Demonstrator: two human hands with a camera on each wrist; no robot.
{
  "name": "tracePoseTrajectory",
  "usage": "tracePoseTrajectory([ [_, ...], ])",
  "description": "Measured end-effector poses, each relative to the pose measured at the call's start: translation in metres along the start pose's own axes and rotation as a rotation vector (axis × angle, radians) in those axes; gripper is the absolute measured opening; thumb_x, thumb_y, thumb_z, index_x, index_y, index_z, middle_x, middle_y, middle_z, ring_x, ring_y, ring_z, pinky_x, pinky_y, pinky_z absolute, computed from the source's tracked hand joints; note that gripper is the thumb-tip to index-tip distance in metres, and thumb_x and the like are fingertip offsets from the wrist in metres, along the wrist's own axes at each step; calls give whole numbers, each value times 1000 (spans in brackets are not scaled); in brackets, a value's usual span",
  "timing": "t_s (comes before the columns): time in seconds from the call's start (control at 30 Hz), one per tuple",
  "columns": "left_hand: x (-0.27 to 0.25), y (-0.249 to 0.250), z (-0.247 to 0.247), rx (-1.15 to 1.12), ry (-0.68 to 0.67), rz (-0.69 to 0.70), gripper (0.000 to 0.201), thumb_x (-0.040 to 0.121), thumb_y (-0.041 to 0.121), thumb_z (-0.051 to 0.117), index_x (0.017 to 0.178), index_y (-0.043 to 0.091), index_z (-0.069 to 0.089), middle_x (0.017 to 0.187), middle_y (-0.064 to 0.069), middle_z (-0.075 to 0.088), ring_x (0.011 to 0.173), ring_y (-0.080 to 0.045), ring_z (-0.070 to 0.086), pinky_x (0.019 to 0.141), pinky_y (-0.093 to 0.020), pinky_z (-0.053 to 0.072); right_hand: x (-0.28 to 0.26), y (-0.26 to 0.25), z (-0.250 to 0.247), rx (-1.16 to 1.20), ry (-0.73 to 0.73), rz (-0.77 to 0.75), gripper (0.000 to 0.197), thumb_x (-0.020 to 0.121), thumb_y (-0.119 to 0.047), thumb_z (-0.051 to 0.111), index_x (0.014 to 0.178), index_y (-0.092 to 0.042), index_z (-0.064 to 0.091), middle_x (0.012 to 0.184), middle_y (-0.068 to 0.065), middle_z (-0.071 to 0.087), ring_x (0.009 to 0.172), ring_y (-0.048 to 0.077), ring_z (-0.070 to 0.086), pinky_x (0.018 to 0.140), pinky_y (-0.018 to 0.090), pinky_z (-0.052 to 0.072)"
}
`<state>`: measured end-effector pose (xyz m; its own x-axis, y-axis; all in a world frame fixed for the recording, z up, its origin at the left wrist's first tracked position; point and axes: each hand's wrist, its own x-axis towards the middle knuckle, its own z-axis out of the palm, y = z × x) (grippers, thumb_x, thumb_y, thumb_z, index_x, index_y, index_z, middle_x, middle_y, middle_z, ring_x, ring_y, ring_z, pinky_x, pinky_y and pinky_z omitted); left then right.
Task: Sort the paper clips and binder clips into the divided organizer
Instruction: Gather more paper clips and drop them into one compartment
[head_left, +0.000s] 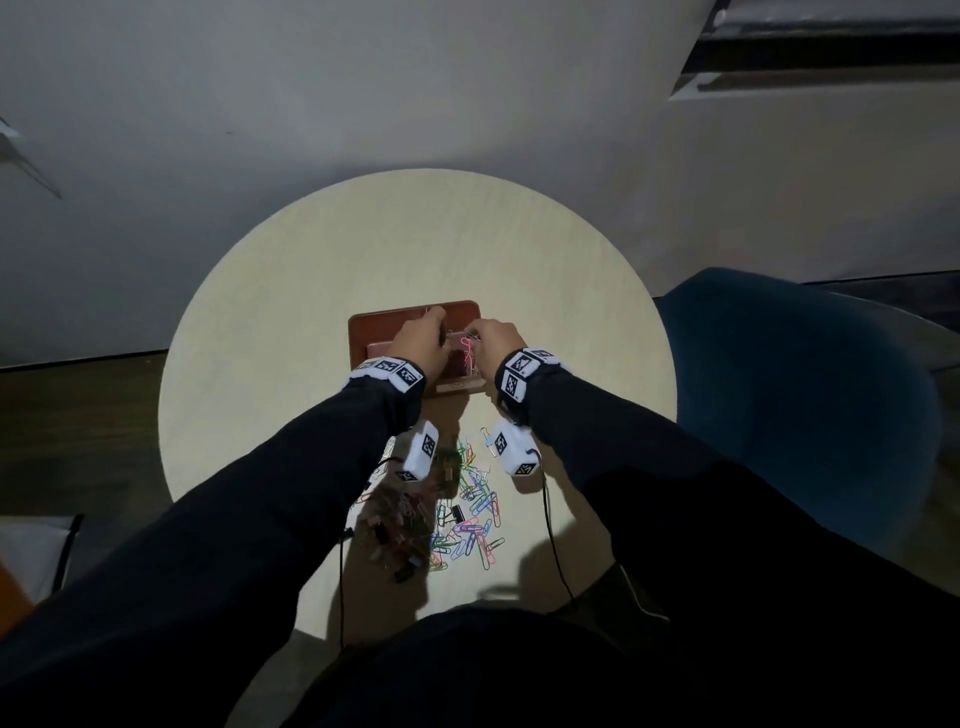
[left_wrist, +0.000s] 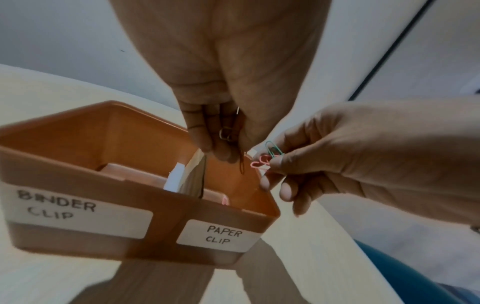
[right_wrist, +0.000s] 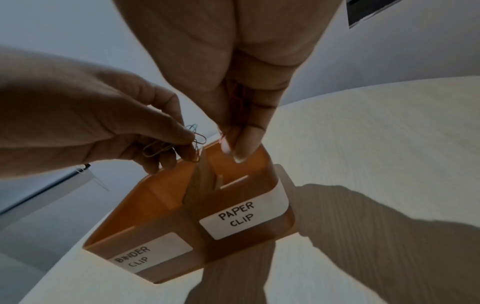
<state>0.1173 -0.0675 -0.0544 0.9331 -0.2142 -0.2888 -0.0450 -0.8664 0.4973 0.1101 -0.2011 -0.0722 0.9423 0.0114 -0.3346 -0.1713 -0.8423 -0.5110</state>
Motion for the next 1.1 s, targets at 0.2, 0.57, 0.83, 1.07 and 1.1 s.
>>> tracePoseTrajectory([
  [0.2, 19, -6, 10, 137, -92, 19, 17, 93, 14, 54, 109, 9, 50, 105, -19, 66, 95, -38, 64, 74, -40, 47, 10, 2, 7, -81, -64, 15, 30, 95, -5, 48, 120, -9, 64, 120, 17, 64, 103, 36, 64, 88, 39, 53],
  [0.57, 6, -16, 18, 82, -12, 79, 24, 90, 9, 57, 115, 10, 56, 118, -14, 55, 103, -31, 57, 79, -33, 43, -14, 10, 1, -34, 4, -115, 22, 95, -9, 44, 110, -12, 60, 114, 10, 63, 95, 31, 61, 82, 41, 52],
  [0.83, -51, -26, 52, 103, 35, 243, 7, 90, 15, 57, 97, 17, 57, 95, -2, 63, 82, -22, 61, 72, -35, 53, -74, 35, 25, -24, -29, -100, 4, 94, -18, 51, 91, -19, 53, 91, -1, 62, 77, 24, 59, 65, 31, 46],
  [1.07, -86, -42, 103, 281, -259, 209, 22, 90, 25, 59, 108, 13, 57, 107, -9, 57, 98, -31, 60, 76, -37, 48, -110, 65, 67, -211, -259, -29, 20, 93, -24, 59, 109, -14, 54, 115, 8, 58, 100, 30, 59, 81, 36, 45],
  [1.1, -88, -45, 110, 286, -287, 210, 24, 89, 24, 60, 110, 14, 58, 108, -8, 56, 100, -30, 60, 78, -38, 49, -114, 70, 72, -237, -298, -27, 23, 93, -24, 60, 112, -13, 53, 118, 8, 56, 102, 31, 59, 82, 36, 45],
])
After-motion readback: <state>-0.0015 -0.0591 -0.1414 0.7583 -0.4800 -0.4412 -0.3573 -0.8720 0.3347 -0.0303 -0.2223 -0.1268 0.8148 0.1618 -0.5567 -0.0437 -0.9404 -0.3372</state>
